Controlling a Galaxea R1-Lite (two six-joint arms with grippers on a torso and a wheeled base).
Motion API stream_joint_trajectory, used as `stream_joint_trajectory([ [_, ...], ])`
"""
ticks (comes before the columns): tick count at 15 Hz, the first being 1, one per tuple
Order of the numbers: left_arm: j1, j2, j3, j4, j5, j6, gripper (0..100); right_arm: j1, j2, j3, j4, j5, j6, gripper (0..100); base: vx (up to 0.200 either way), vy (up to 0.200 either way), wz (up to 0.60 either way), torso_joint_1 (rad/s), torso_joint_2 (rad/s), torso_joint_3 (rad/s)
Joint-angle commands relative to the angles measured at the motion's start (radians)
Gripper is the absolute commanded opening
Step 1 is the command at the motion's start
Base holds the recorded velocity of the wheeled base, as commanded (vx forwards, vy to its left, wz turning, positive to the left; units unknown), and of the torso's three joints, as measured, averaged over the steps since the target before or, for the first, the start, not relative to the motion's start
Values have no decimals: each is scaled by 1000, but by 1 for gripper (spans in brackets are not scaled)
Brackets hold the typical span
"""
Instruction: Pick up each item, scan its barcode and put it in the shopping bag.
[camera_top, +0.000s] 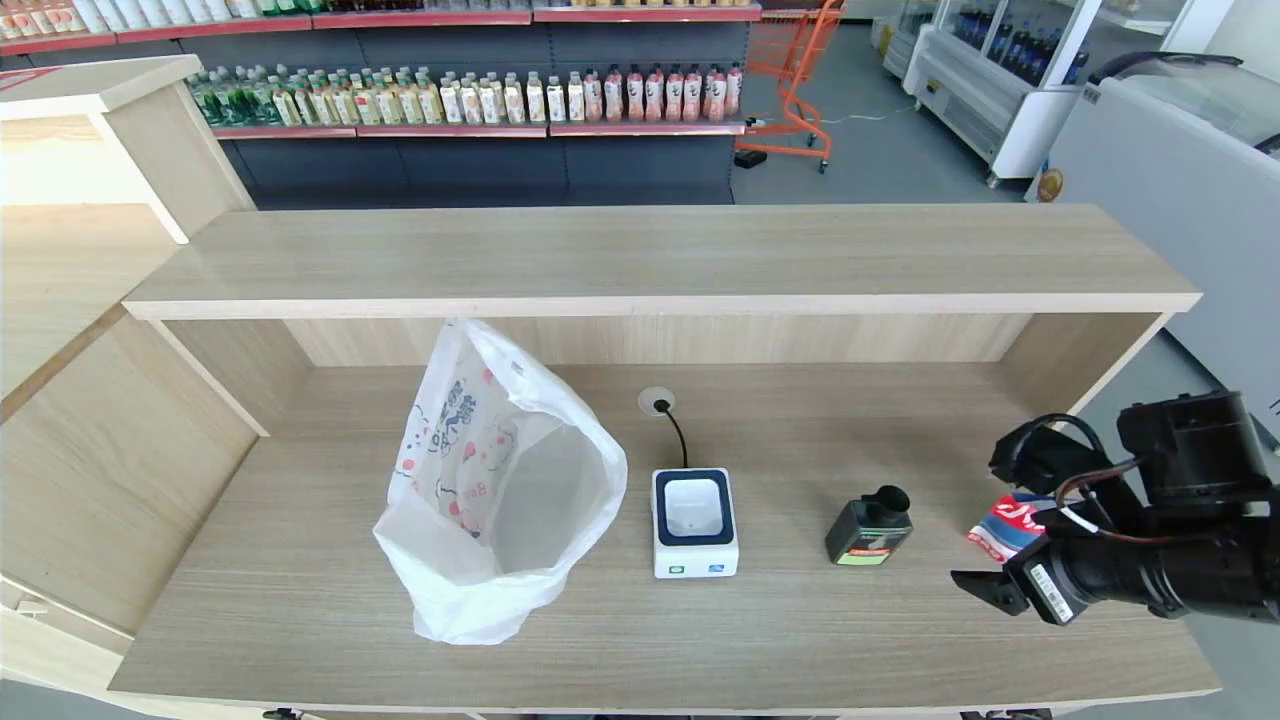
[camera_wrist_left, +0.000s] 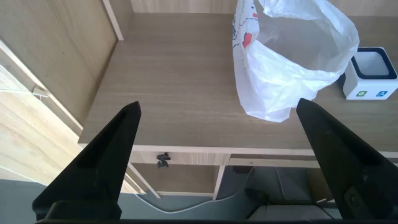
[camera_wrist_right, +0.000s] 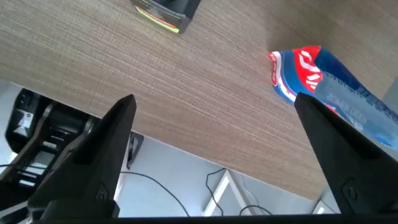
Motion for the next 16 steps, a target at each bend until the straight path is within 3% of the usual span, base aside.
stream_joint_trajectory([
  [1, 0, 0, 0, 0, 0, 0, 100, -4, 200, 12, -136, 1, -78, 100, 0, 0, 0, 0, 0, 0],
  [7, 0, 0, 0, 0, 0, 0, 100, 31, 355, -12, -340, 79, -142, 100, 0, 0, 0, 0, 0, 0],
  [12, 0, 0, 0, 0, 0, 0, 100, 59, 367, -80, -350, 176, -137, 100, 0, 0, 0, 0, 0, 0],
  [16, 0, 0, 0, 0, 0, 0, 100, 59, 390, -94, -353, 180, -139, 100, 0, 0, 0, 0, 0, 0],
])
